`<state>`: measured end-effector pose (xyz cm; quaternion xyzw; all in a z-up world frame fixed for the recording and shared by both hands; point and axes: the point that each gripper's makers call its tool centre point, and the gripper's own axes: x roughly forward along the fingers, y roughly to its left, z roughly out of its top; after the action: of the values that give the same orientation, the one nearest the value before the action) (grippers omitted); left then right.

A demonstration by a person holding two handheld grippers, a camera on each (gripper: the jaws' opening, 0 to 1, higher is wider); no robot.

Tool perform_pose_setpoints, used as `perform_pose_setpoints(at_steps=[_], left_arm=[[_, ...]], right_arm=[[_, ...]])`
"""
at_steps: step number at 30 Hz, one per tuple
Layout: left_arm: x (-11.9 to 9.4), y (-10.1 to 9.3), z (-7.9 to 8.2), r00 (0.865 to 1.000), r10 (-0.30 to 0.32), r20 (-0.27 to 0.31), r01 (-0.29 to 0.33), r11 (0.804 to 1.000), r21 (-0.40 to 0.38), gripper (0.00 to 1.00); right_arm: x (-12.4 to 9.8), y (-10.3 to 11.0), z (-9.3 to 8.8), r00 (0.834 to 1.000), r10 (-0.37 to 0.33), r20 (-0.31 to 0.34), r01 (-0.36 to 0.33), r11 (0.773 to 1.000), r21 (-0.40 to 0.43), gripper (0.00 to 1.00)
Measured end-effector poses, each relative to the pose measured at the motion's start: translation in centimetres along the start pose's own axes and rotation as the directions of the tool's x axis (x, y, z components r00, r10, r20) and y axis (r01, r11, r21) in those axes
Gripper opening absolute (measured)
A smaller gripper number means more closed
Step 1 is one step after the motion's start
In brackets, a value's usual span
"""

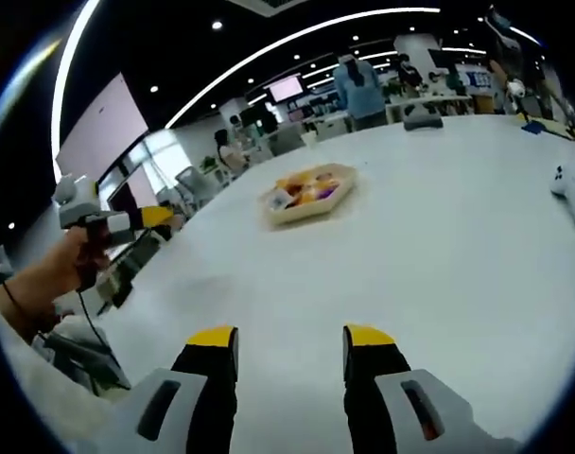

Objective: Place the target food into the container with the food tongs after gripping and lifting it, then release it inside without dropping or visibly crushing the food.

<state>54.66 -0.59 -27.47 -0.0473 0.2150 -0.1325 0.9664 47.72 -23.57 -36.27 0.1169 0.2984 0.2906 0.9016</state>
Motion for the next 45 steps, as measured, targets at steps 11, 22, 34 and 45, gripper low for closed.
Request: perform_pose_setpoints(at_steps=[11, 22, 34, 45], left_arm=[[0.6, 0.1, 2.8, 0.999, -0.014, 0.052, 0.016, 0.999, -0.039, 0.16], [1.9, -0.4, 5.0, 0.995, -0.046, 0.085, 0.052, 0.997, -0.058, 0.16], [4.3, -1.5, 7.5, 0.992, -0.094, 0.078, 0.094, 0.996, 0.014, 0.16], [7.0, -2.2, 8.9, 0.990, -0.118, 0.074, 0.116, 0.993, 0.034, 0.16]], right_arm=[[-0.5, -0.7, 0.4, 1.000, -0.018, 0.024, 0.018, 1.000, 0.007, 0.44], [-0.6, -1.1, 1.1, 0.998, -0.035, 0.046, 0.035, 0.999, 0.012, 0.44], [-0.5, -2.0, 2.9, 0.995, -0.058, 0.081, 0.054, 0.998, 0.044, 0.44], [-1.4, -2.8, 4.2, 0.993, -0.062, 0.103, 0.057, 0.997, 0.044, 0.44]])
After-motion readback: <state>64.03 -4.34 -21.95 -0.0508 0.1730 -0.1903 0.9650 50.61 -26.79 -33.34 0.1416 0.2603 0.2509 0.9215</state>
